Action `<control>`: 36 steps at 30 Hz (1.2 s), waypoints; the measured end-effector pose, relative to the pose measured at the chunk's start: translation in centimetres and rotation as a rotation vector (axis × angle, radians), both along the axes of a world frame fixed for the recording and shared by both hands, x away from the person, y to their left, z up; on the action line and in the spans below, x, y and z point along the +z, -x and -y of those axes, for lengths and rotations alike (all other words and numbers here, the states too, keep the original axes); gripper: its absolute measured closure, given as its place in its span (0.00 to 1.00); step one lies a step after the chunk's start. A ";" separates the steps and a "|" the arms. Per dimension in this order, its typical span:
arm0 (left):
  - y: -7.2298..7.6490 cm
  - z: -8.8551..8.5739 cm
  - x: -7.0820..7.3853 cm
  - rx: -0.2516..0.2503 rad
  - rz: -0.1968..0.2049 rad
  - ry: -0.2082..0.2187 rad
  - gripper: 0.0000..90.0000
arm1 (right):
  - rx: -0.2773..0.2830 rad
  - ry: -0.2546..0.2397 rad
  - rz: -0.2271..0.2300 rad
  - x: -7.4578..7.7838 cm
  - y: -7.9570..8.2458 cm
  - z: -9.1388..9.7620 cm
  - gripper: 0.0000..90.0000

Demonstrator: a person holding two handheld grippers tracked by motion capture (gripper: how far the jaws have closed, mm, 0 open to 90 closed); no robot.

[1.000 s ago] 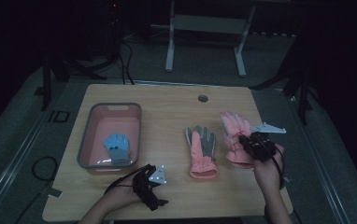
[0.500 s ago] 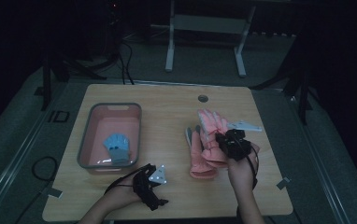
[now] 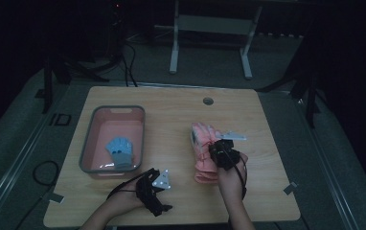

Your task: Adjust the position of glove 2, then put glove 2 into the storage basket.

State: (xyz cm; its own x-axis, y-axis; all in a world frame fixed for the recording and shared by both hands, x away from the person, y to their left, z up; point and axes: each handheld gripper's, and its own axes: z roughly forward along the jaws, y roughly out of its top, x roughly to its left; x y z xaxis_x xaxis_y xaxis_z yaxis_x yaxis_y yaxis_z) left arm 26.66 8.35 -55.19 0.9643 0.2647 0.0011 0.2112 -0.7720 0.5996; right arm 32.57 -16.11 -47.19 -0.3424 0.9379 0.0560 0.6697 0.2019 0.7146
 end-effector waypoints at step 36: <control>-0.8 2.1 6.4 0.222 -0.012 0.123 0.06 | 0.408 0.026 0.081 2.5 -1.5 9.3 0.15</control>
State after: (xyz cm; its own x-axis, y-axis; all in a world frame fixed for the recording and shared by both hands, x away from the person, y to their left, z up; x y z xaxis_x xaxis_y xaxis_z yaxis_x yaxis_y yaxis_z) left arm 27.50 6.30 -48.82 0.8823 0.4673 -0.0558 0.3753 -0.6270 0.6827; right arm 34.10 -25.45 -44.70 -0.6887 0.7250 -0.0081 0.4729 0.4577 0.7529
